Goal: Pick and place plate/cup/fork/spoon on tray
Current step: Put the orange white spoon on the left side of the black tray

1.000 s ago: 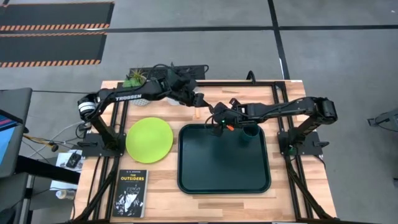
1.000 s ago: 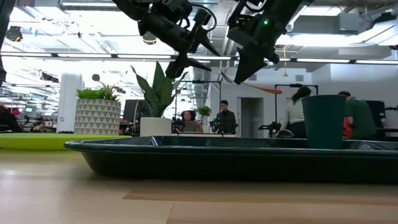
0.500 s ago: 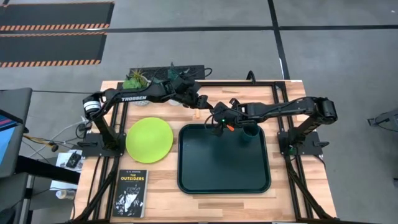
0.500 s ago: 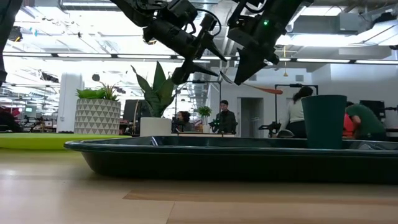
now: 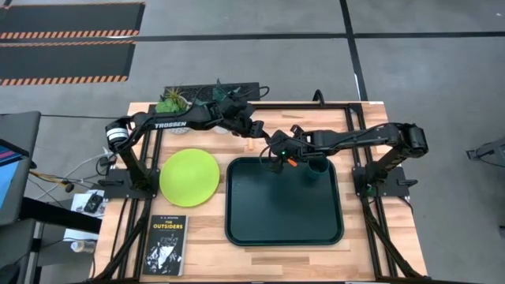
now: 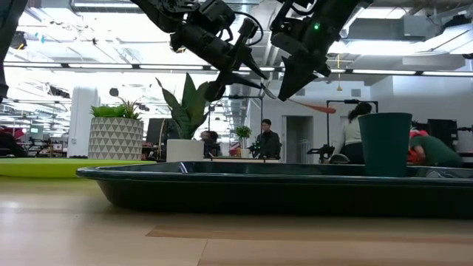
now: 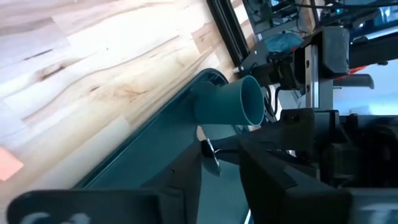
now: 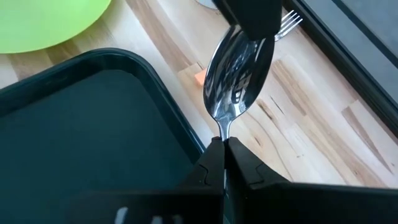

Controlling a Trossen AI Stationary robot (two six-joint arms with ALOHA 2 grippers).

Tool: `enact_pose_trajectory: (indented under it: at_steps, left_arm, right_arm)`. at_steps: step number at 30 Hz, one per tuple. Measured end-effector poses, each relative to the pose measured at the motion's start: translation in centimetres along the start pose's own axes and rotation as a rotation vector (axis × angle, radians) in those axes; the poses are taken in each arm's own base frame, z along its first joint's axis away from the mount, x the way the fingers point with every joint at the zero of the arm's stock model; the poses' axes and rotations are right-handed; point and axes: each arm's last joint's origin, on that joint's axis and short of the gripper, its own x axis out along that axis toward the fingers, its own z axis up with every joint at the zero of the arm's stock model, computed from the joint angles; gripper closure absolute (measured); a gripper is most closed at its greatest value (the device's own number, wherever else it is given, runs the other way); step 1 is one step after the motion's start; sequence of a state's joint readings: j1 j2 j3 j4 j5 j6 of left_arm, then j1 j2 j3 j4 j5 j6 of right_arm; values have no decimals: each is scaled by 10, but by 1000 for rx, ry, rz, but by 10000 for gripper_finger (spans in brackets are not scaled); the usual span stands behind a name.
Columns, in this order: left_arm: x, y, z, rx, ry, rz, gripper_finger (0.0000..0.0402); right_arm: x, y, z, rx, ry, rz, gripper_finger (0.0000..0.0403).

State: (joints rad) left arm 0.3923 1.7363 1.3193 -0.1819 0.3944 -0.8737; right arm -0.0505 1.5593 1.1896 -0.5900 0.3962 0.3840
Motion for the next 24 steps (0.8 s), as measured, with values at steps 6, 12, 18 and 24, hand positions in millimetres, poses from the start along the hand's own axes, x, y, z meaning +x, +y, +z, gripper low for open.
enact_pose_trajectory:
  at_steps: [6, 12, 18, 24]
  left_arm:
    - [0, 0, 0, 9, -8, 2, 342]
    - [0, 2, -1, 32, 10, 21, 353]
    - [7, 7, -3, 7, 38, 23, 354]
    - [15, 9, -1, -13, 24, 7, 354]
  right_arm:
    - [0, 0, 0, 0, 0, 0, 390]
    - [0, 0, 0, 0, 1, 4, 390]
    - [0, 0, 0, -17, 4, 4, 390]
    - [0, 1, -2, -24, 12, -2, 390]
